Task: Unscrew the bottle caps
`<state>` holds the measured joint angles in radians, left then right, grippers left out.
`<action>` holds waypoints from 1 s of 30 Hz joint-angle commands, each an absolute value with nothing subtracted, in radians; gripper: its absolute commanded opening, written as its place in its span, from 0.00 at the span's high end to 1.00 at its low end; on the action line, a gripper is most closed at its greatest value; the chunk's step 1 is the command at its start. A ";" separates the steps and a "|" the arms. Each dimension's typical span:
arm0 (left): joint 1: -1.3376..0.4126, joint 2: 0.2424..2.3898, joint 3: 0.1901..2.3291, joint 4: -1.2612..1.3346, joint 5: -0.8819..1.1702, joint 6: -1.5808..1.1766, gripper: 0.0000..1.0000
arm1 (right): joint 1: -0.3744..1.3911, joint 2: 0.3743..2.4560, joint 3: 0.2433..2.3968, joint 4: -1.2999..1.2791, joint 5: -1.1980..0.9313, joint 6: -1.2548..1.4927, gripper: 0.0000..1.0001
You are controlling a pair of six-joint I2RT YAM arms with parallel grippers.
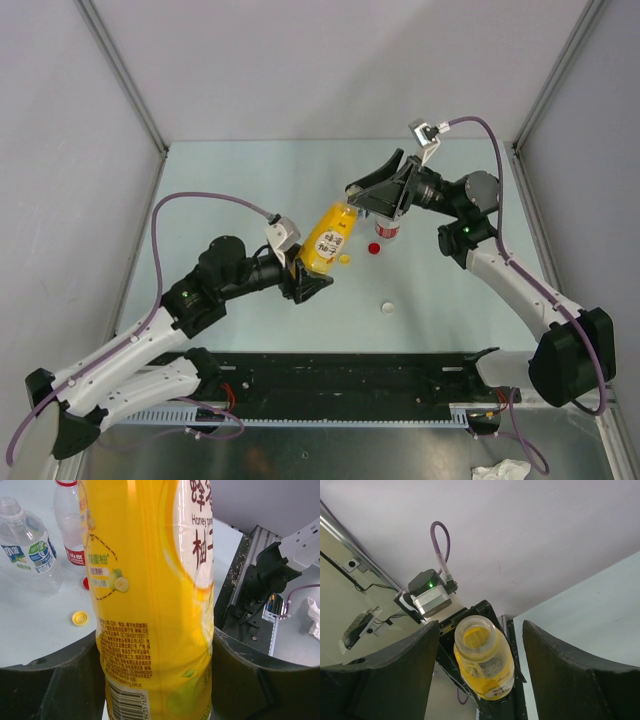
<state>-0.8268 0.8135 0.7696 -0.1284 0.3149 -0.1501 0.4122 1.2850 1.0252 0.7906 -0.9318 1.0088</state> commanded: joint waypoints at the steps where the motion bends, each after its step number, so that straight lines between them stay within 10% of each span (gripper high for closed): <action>1: -0.833 0.823 0.818 -0.092 0.334 -0.159 1.00 | 0.435 1.289 1.056 0.828 -0.917 1.006 0.33; 10: -0.838 0.830 0.823 -0.091 0.325 -0.155 1.00 | 0.473 1.308 1.081 0.774 -0.916 0.945 0.92; 16: -0.838 0.826 0.819 -0.091 0.310 -0.152 0.92 | 0.478 1.286 1.089 0.686 -0.896 0.861 1.00; 25: -0.837 0.822 0.822 -0.091 0.306 -0.155 0.11 | 0.481 1.265 1.091 0.587 -0.878 0.773 1.00; 30: -0.838 0.808 0.821 -0.091 0.294 -0.154 0.01 | 0.485 1.259 1.091 0.546 -0.865 0.728 1.00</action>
<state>-0.8330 0.8303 0.7765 -0.1371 0.3061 -0.1577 0.4786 1.2835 1.0592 0.5838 -0.8890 0.8013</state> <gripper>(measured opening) 0.977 0.371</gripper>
